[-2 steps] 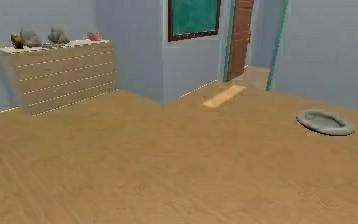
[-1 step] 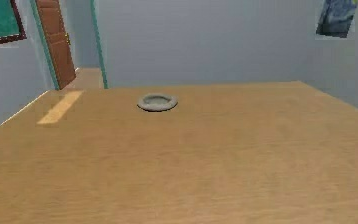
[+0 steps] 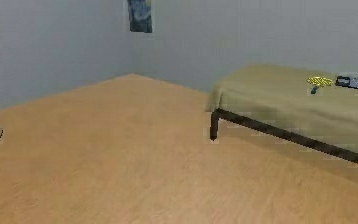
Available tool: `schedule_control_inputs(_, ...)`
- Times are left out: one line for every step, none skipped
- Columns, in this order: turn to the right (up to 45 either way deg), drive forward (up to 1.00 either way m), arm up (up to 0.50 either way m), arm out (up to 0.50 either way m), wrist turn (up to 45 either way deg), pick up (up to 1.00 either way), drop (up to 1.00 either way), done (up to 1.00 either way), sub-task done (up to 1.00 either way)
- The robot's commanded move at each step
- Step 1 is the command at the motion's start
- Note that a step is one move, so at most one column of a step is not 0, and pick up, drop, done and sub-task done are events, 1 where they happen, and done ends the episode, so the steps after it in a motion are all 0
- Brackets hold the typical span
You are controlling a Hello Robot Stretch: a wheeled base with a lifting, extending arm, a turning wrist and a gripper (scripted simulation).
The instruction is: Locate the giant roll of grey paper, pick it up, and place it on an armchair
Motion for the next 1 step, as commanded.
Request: schedule_control_inputs(45.0,0.0,0.0,0.0,0.0,0.0,0.0,0.0,0.0)
